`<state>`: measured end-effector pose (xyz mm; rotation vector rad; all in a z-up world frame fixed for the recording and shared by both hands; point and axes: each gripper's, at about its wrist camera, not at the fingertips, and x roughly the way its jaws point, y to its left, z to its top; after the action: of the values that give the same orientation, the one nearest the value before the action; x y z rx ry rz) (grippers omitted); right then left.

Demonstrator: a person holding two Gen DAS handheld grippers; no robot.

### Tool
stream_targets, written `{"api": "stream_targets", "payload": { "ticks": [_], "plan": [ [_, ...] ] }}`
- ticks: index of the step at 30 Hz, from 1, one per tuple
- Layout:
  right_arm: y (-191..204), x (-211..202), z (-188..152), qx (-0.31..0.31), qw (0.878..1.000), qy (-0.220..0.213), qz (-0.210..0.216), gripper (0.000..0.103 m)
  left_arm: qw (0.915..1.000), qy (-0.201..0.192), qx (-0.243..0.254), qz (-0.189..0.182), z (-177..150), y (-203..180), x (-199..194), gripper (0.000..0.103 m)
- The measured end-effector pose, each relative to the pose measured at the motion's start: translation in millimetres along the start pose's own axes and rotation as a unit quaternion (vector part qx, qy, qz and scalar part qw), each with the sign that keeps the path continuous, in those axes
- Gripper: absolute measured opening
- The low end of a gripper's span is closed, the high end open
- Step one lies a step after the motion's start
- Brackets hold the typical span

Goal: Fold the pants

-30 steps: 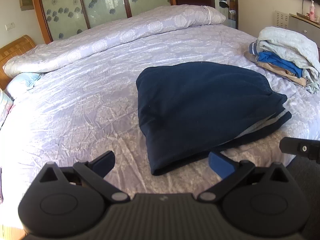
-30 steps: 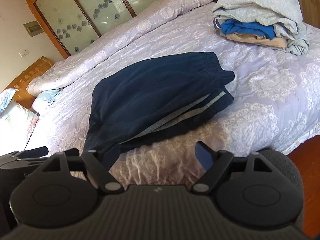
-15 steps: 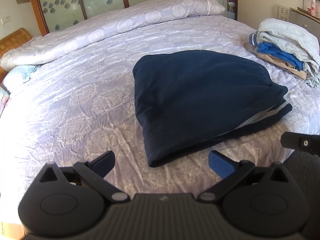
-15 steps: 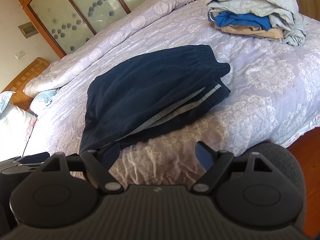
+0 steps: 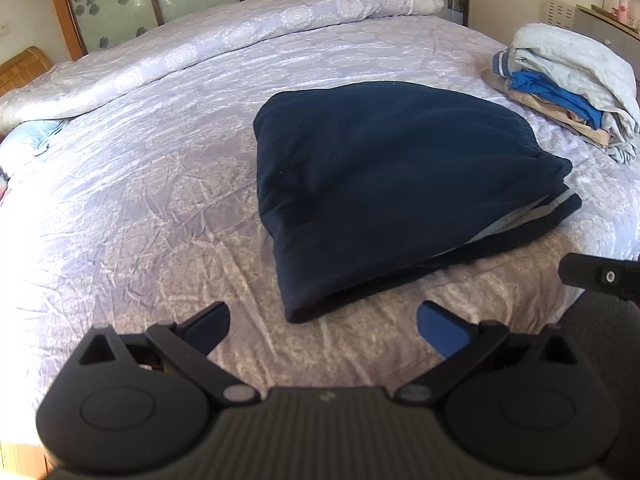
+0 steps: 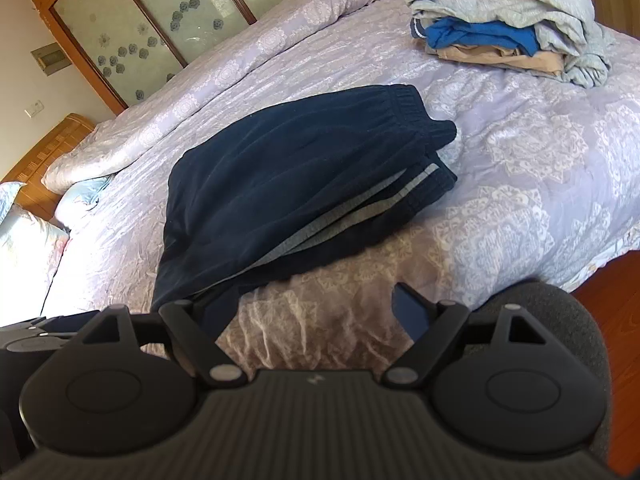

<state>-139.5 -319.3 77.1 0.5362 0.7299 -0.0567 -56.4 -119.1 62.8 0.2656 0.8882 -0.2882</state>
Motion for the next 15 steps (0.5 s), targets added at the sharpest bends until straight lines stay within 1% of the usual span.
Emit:
{"api": "stream_targets", "payload": {
  "ticks": [5,9,12,15],
  "plan": [
    [-0.2,0.8,0.3,-0.001,1.000,-0.001,-0.003,0.086,0.9997,0.012,-0.012,-0.016,0.3,3.0,3.4,0.103],
    [-1.7,2.1,1.0,0.001,1.000,0.001,-0.005,0.086,0.9996,0.024,-0.015,-0.010,1.6,3.0,7.0,0.103],
    [-2.5,2.9,2.1,0.000,1.000,0.002,-0.006,0.086,0.9994,0.021,-0.024,-0.012,5.3,7.8,7.2,0.103],
    [-3.4,3.7,3.0,0.000,1.000,0.001,-0.008,0.086,0.9994,0.017,-0.029,-0.004,10.3,10.5,7.1,0.103]
  ]
}}
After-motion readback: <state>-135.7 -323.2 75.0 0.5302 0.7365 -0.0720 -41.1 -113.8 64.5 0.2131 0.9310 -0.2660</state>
